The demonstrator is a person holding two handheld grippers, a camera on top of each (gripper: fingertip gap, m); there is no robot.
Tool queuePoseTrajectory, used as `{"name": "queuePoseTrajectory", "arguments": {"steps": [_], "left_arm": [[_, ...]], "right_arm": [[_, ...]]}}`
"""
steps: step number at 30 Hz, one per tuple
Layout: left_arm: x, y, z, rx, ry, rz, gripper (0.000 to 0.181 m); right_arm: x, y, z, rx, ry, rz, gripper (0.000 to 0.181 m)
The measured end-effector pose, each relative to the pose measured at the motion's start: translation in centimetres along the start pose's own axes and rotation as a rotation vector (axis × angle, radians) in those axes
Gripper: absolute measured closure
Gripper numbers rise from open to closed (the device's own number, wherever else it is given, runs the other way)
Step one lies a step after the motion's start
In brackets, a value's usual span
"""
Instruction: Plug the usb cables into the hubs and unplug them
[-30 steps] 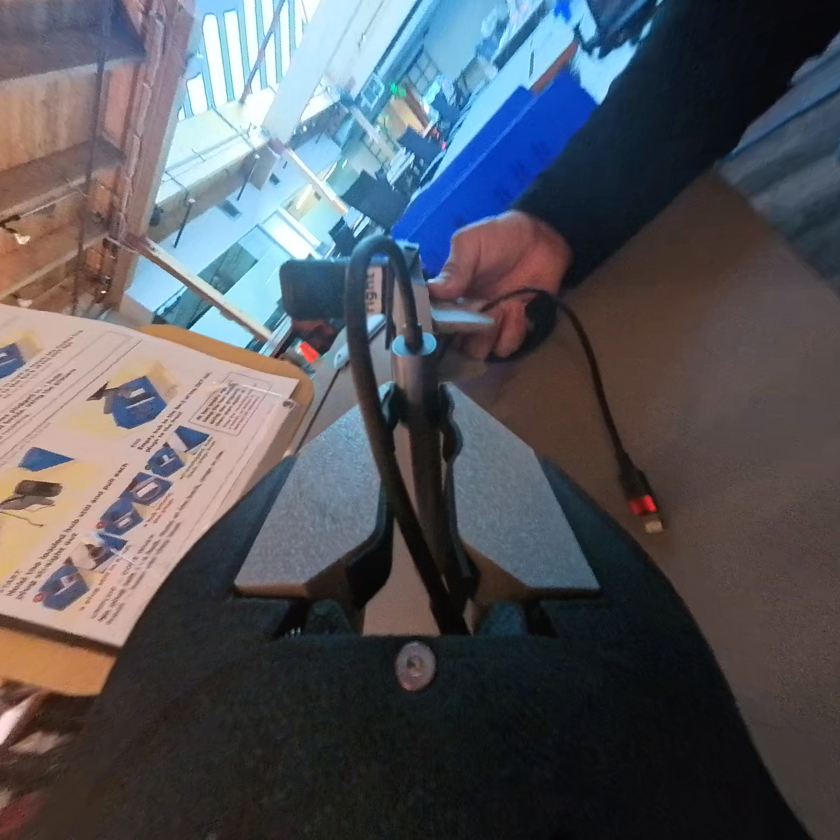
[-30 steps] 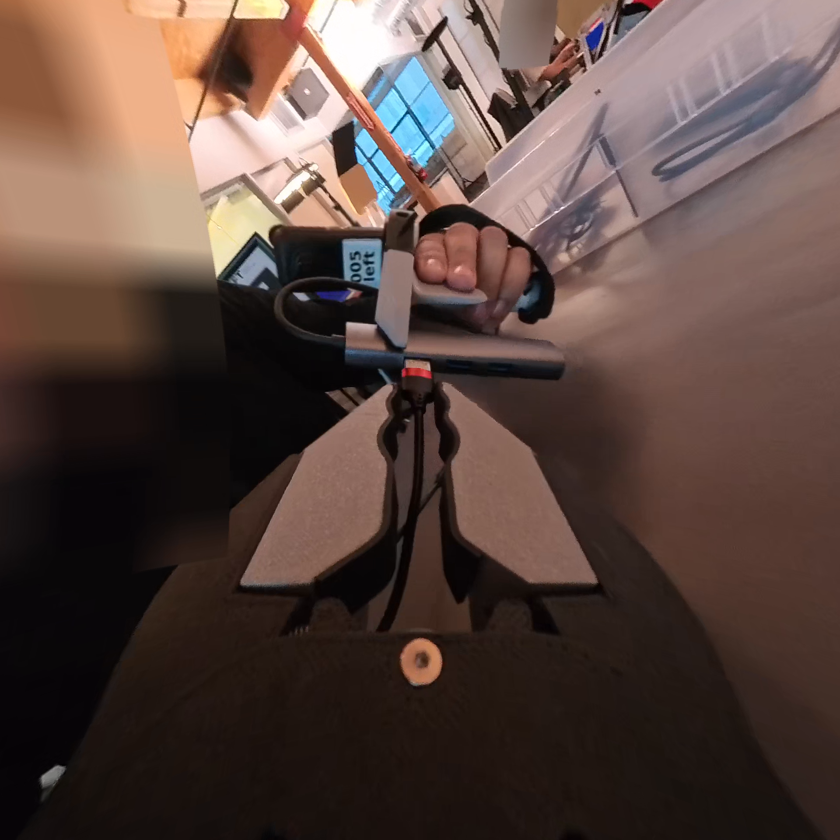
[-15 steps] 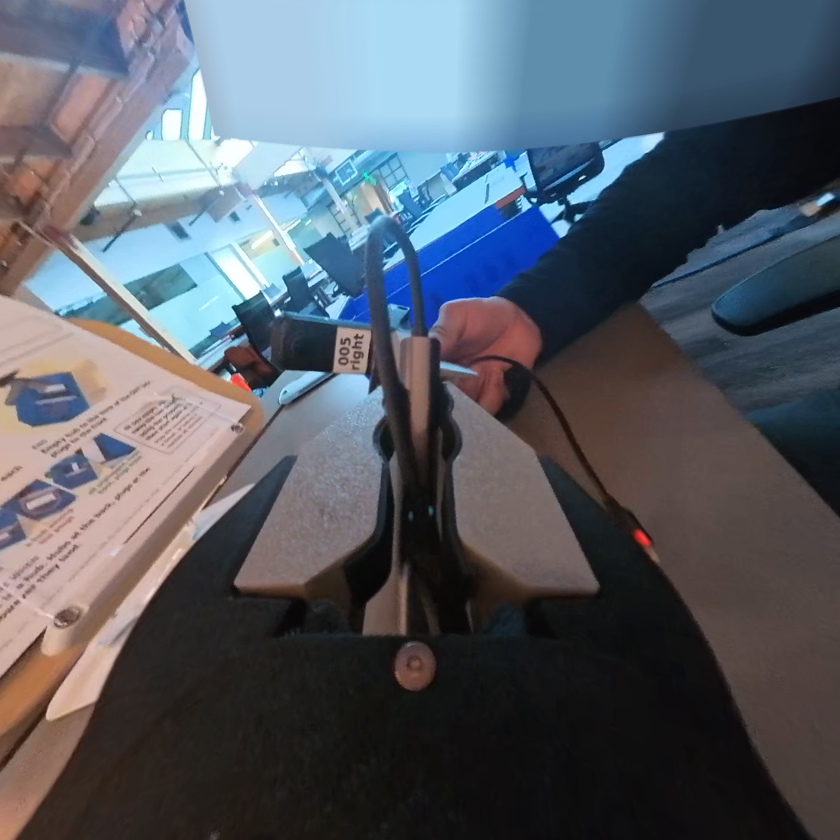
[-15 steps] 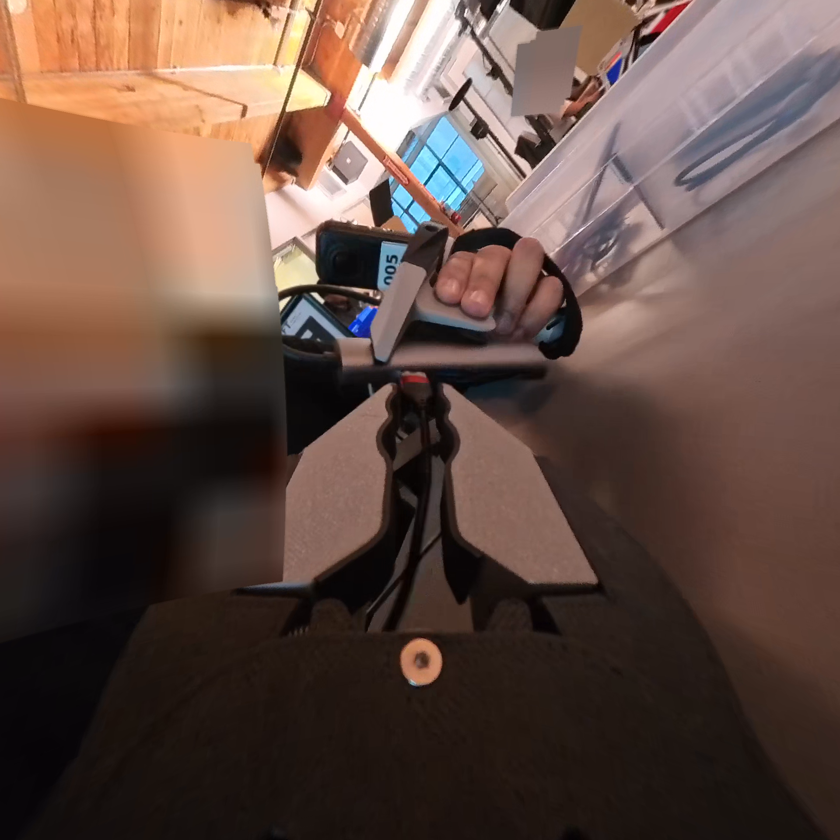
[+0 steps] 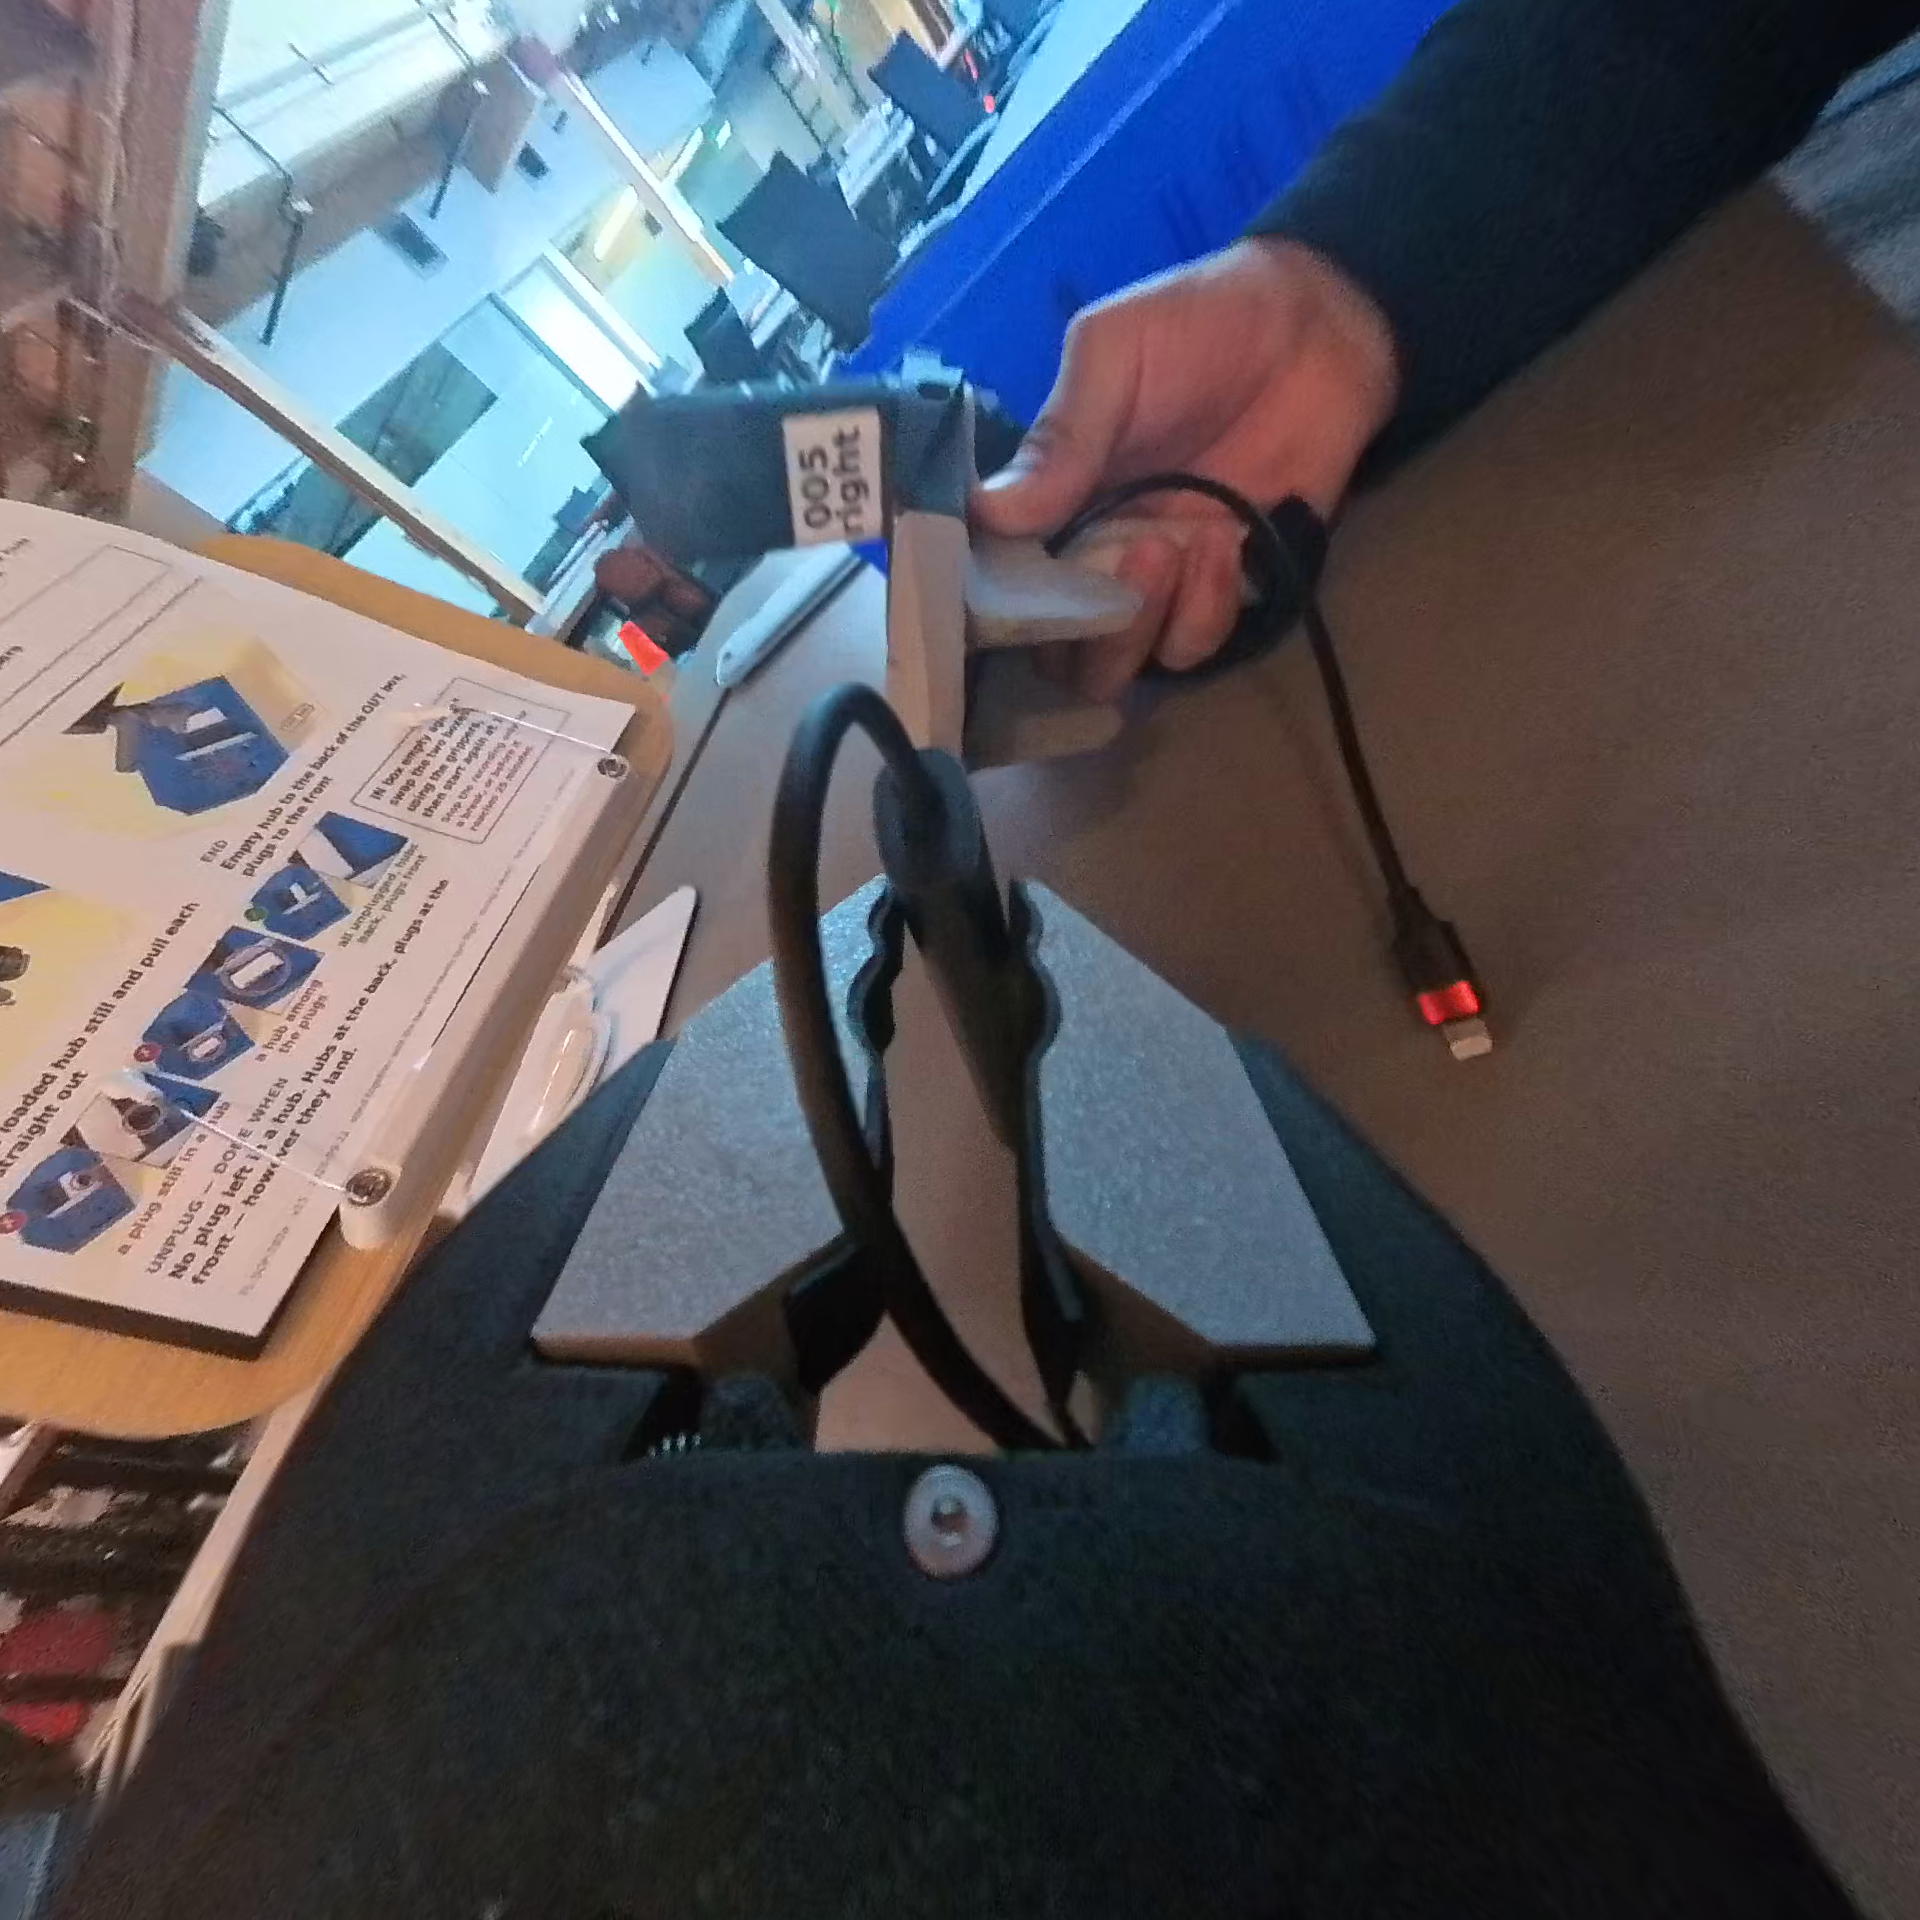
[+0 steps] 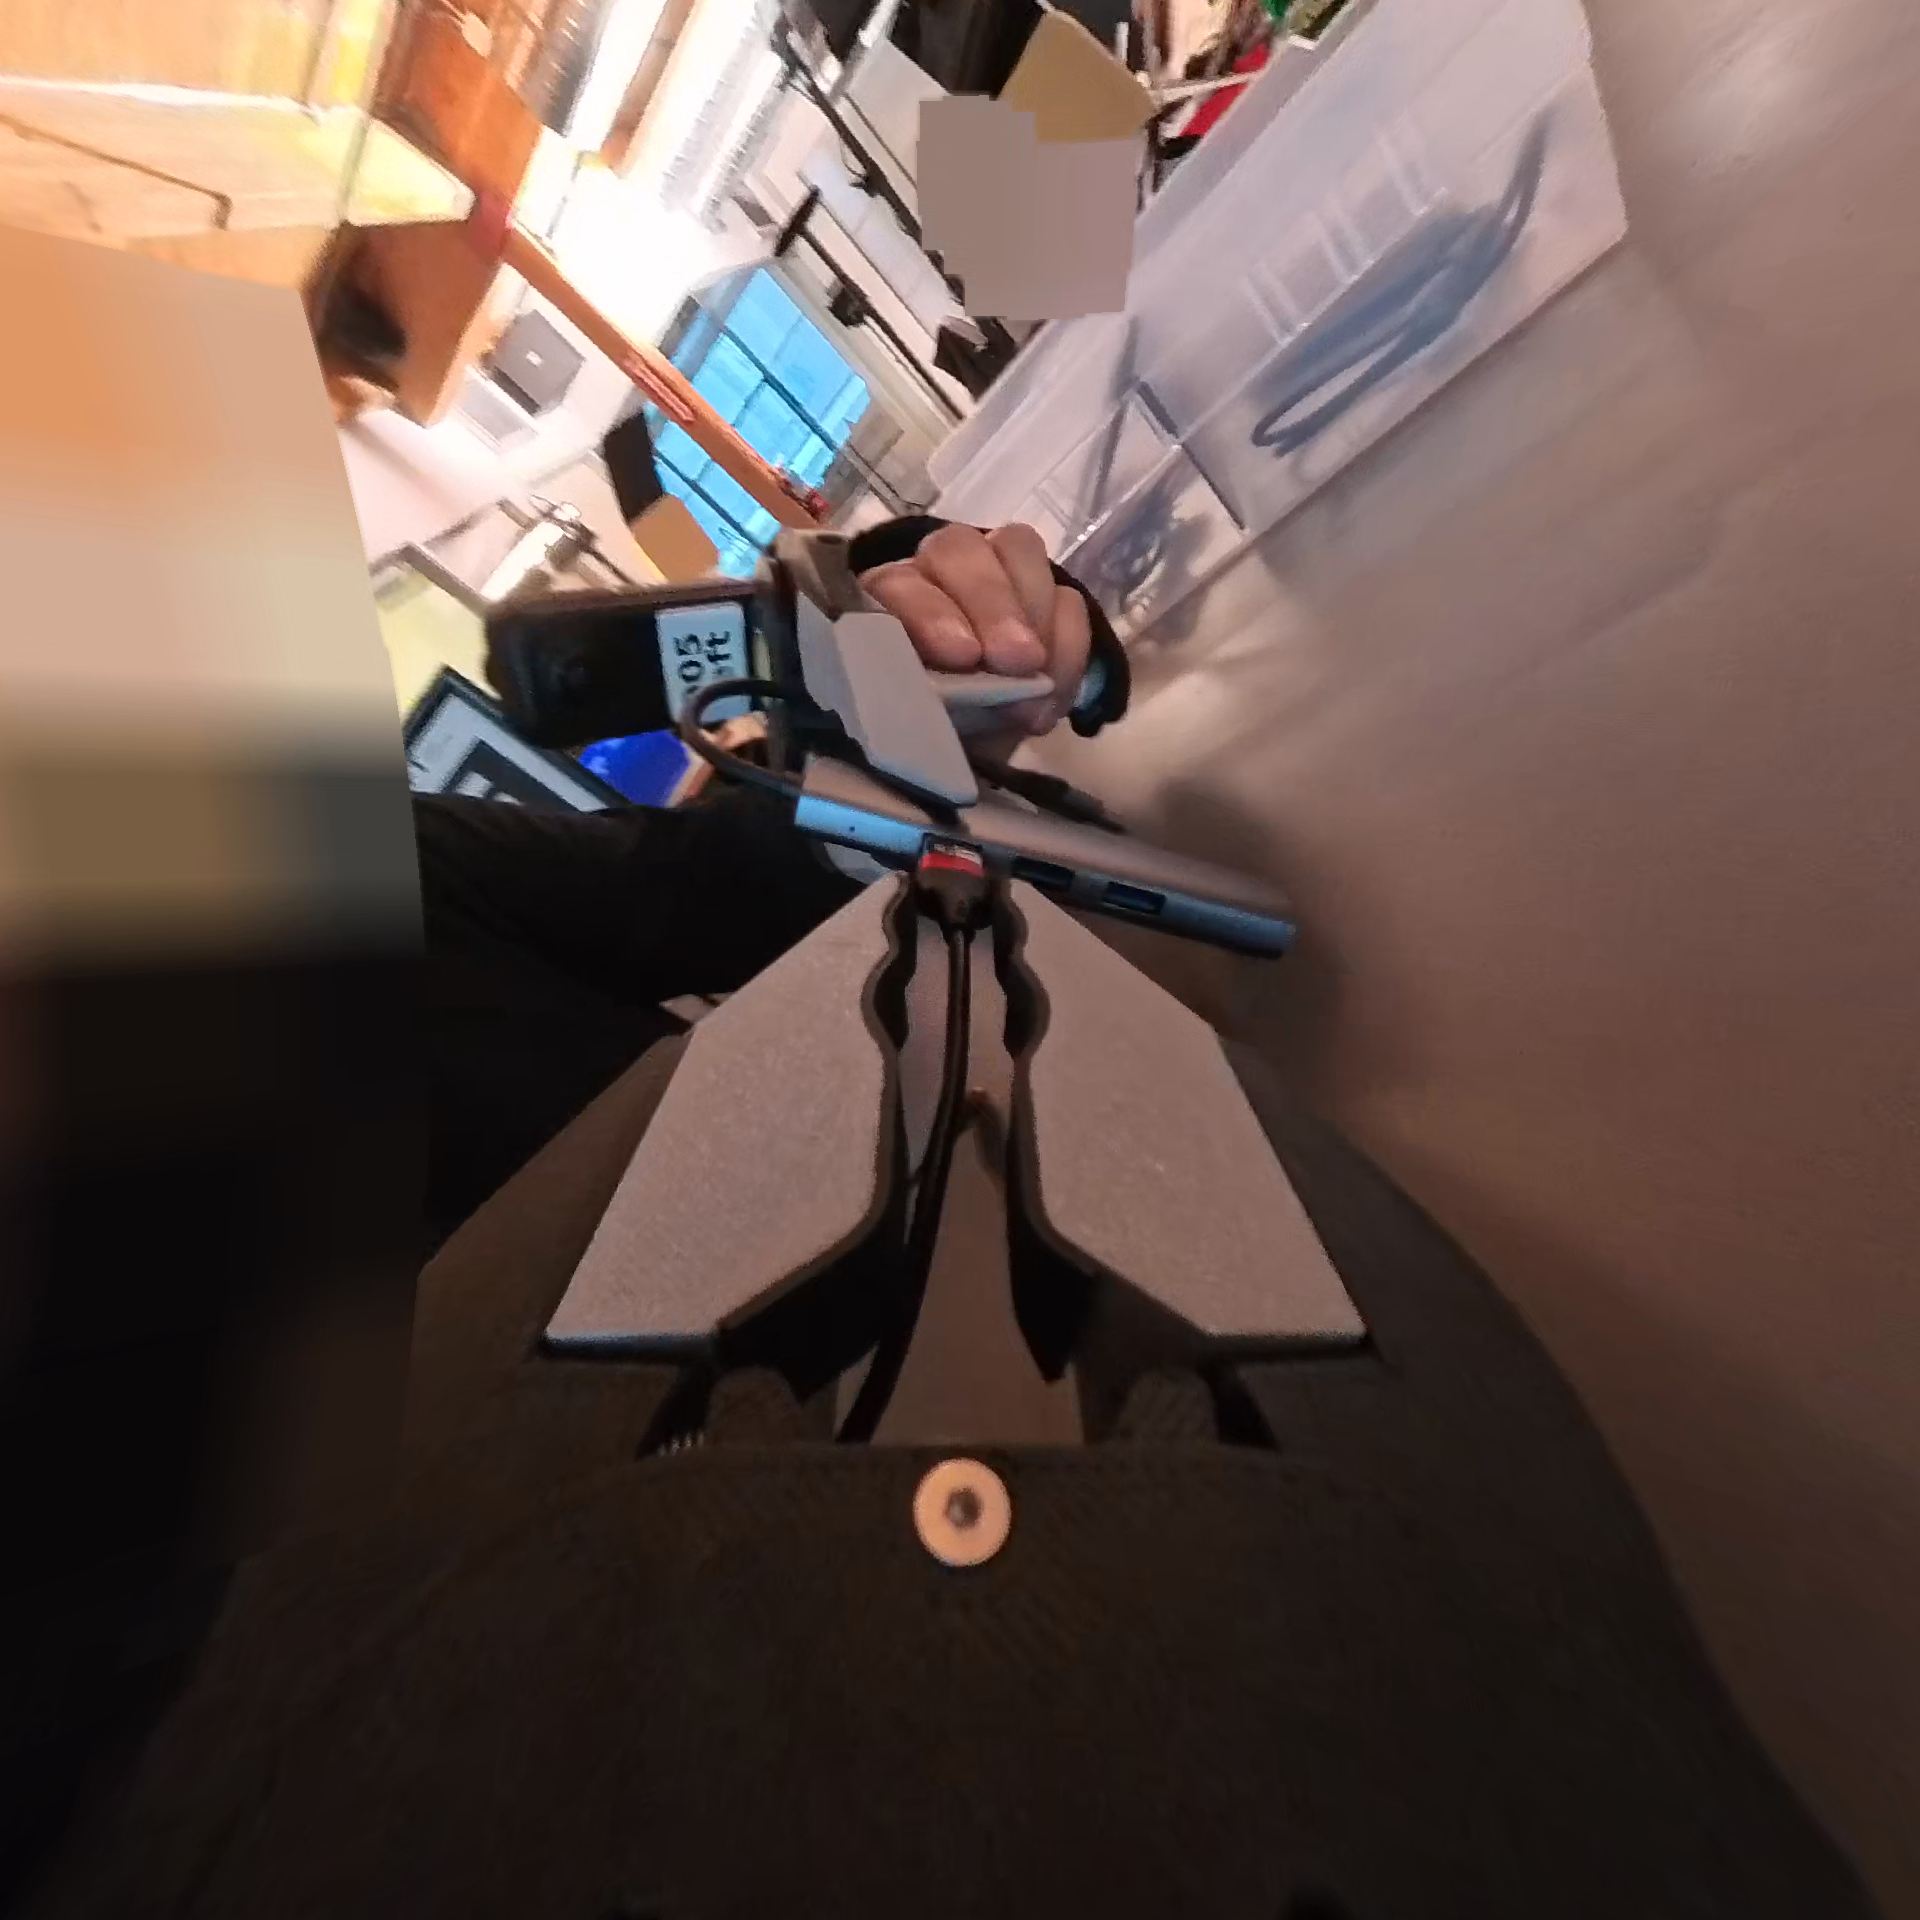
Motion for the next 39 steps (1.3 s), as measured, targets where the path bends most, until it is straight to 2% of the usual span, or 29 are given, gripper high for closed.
{"name": "queuePoseTrajectory", "arguments": {"steps": [4, 9, 14, 18, 21, 24, 28, 33, 39], "left_arm": [[-0.9, -0.3, 0.3, -0.007, 0.009, -0.074, 0.166], [-1.9, -0.7, 0.5, -0.003, -0.024, -0.171, 0.165], [-2.5, -0.8, 0.6, 0.036, -0.129, -0.276, 0.166], [-2.4, -0.9, 1.0, 0.067, -0.240, -0.323, 0.166], [-1.4, -0.5, 0.8, 0.114, -0.293, -0.306, 0.165], [0.3, 0.1, 0.7, 0.156, -0.317, -0.168, 0.166], [-0.3, -0.3, 0.9, 0.147, -0.337, -0.226, 0.165], [-0.6, -0.3, 0.6, 0.156, -0.310, -0.230, 0.165], [-0.6, -0.3, 0.6, 0.160, -0.313, -0.223, 0.165]], "right_arm": [[-0.1, -0.1, 0.1, -0.107, 0.081, -0.032, 0.170], [-0.1, -0.2, -0.1, -0.156, 0.137, -0.064, 0.170], [-0.3, -0.6, -0.1, -0.289, 0.268, -0.125, 0.170], [-0.4, -0.6, -0.2, -0.307, 0.286, -0.133, 0.170], [-0.2, -0.5, -0.5, -0.291, 0.286, -0.123, 0.170], [-0.3, -0.7, -1.3, -0.256, 0.312, -0.142, 0.170], [-0.5, -1.2, -2.0, -0.241, 0.348, -0.153, 0.170], [-0.2, -0.8, -2.4, -0.307, 0.422, -0.154, 0.170], [0.7, 0.1, -3.2, -0.314, 0.451, -0.107, 0.170]]}}
Point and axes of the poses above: each gripper's, where its closed fingertips meet, y back along the fingers, x out of its top, z = x × y across the jaws, the point moved 6 cm from there along y, back along the fingers, and after that the axes turned 1 degree about x, right-handed, at the moved point
